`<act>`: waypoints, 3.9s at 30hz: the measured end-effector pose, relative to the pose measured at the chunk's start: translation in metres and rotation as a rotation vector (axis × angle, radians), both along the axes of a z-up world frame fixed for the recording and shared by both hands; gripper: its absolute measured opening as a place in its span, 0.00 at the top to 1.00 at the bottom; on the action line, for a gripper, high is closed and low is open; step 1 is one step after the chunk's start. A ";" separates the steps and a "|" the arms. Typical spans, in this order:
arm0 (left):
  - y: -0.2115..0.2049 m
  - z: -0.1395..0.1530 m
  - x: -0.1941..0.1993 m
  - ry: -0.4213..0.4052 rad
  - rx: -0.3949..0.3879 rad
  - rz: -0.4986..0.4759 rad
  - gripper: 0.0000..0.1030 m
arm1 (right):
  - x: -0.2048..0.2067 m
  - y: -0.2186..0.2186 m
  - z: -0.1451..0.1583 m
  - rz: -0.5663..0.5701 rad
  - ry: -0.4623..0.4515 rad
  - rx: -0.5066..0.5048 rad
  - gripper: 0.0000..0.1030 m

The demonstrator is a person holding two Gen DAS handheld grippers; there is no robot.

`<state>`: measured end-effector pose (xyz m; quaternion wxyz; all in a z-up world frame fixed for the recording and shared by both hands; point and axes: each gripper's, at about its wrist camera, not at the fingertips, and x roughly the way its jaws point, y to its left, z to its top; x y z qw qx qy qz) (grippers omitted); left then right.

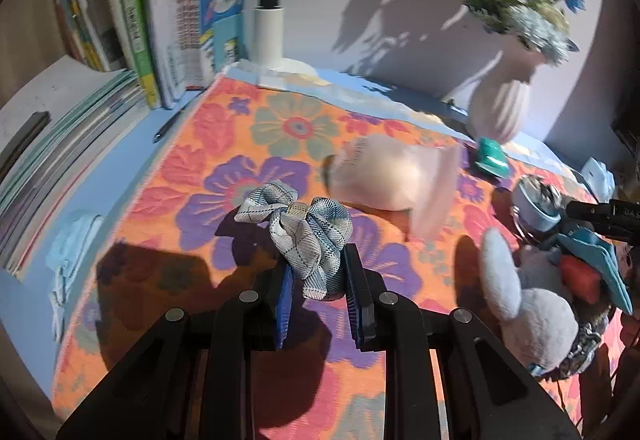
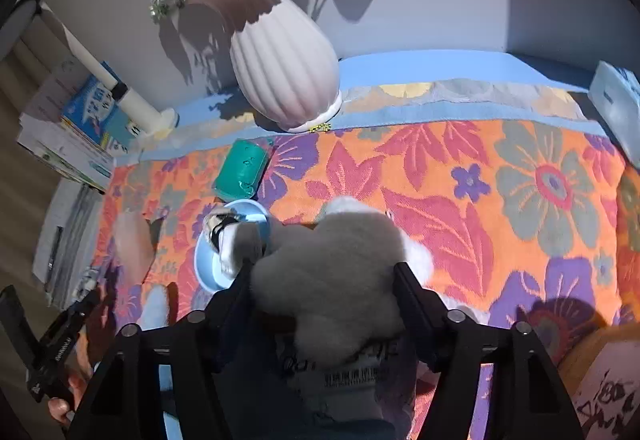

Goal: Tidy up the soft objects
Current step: 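Grasp the plaid fabric bow with the left tool while the right tool grasps the white fluffy plush, then carry the bow and plush with both tools over the glass bowl, then open both tools to drop the bow and plush into the glass bowl, then move both open tools back over the floral tablecloth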

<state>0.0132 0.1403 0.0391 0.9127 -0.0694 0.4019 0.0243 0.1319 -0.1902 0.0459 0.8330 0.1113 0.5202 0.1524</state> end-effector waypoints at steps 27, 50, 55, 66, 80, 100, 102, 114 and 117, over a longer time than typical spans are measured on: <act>-0.117 0.044 -0.067 -0.121 -0.011 -0.257 0.80 | -0.193 -0.072 0.041 -0.010 -0.231 -0.078 0.54; -0.155 0.045 -0.095 -0.120 -0.084 -0.383 0.80 | -0.183 -0.067 -0.016 -0.132 -0.062 -0.051 0.48; -0.178 0.064 -0.099 -0.160 -0.096 -0.442 0.80 | -0.196 -0.089 0.010 -0.168 -0.111 0.006 0.51; -0.272 0.110 -0.113 -0.265 -0.108 -0.645 0.80 | -0.231 -0.173 0.084 -0.340 -0.236 0.010 0.51; -0.436 0.139 -0.105 -0.237 -0.192 -0.904 0.80 | -0.233 -0.300 0.117 -0.609 -0.298 0.032 0.51; -0.513 0.118 -0.033 -0.124 -0.242 -0.875 0.25 | -0.178 -0.371 0.074 -0.669 -0.197 0.016 0.32; -0.508 0.125 -0.041 -0.149 -0.233 -0.879 0.25 | -0.185 -0.370 0.076 -0.671 -0.201 0.015 0.32; -0.424 0.148 -0.099 -0.228 -0.170 -0.793 0.25 | -0.222 -0.302 0.101 -0.529 -0.203 -0.024 0.31; -0.387 0.144 -0.104 -0.222 -0.164 -0.724 0.25 | -0.227 -0.269 0.107 -0.455 -0.217 -0.044 0.31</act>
